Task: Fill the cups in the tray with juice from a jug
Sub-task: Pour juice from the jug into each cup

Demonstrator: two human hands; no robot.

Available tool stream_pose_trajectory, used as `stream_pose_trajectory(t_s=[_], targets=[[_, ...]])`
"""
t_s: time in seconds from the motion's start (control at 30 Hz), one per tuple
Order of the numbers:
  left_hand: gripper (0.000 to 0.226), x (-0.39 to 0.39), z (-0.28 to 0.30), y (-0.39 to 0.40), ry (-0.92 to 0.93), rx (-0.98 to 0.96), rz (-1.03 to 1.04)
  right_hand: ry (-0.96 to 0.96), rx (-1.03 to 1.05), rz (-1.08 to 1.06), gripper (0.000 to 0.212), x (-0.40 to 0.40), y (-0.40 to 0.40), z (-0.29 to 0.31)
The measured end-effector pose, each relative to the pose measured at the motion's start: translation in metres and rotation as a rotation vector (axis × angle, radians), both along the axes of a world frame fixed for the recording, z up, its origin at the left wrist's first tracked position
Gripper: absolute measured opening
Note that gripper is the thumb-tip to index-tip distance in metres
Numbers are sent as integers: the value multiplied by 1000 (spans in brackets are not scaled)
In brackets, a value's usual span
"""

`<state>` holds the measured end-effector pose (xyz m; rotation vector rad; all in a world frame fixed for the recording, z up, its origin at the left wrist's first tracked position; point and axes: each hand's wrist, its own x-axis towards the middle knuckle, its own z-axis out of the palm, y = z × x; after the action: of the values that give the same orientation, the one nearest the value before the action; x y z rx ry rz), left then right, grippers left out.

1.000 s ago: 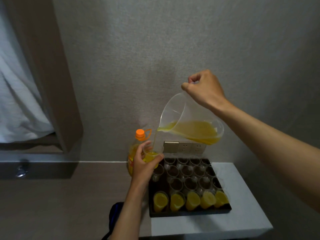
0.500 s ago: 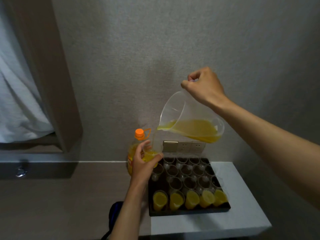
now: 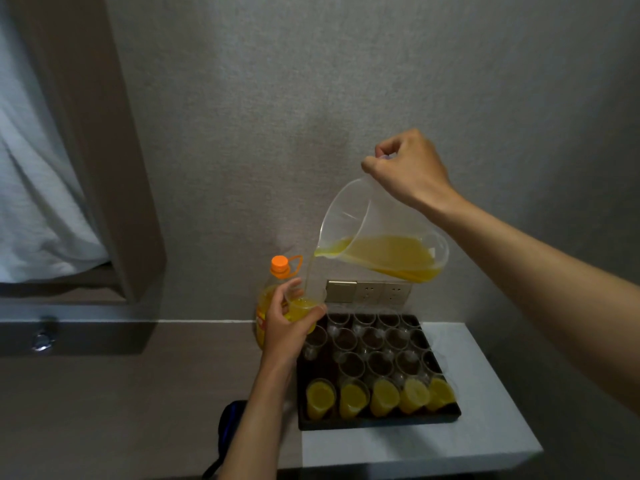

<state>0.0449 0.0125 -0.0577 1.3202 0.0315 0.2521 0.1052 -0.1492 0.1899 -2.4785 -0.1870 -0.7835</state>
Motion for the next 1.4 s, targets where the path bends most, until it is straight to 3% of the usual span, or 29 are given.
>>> stream_pose_trajectory(t_s=[1.13,1.4], targets=[[56,6,-6,6,13,14,14,-4,-7,-5,37,6,8,-2],[56,4,-2,5,14,-1,-1,5,-8,-1,30,8,8,-3]])
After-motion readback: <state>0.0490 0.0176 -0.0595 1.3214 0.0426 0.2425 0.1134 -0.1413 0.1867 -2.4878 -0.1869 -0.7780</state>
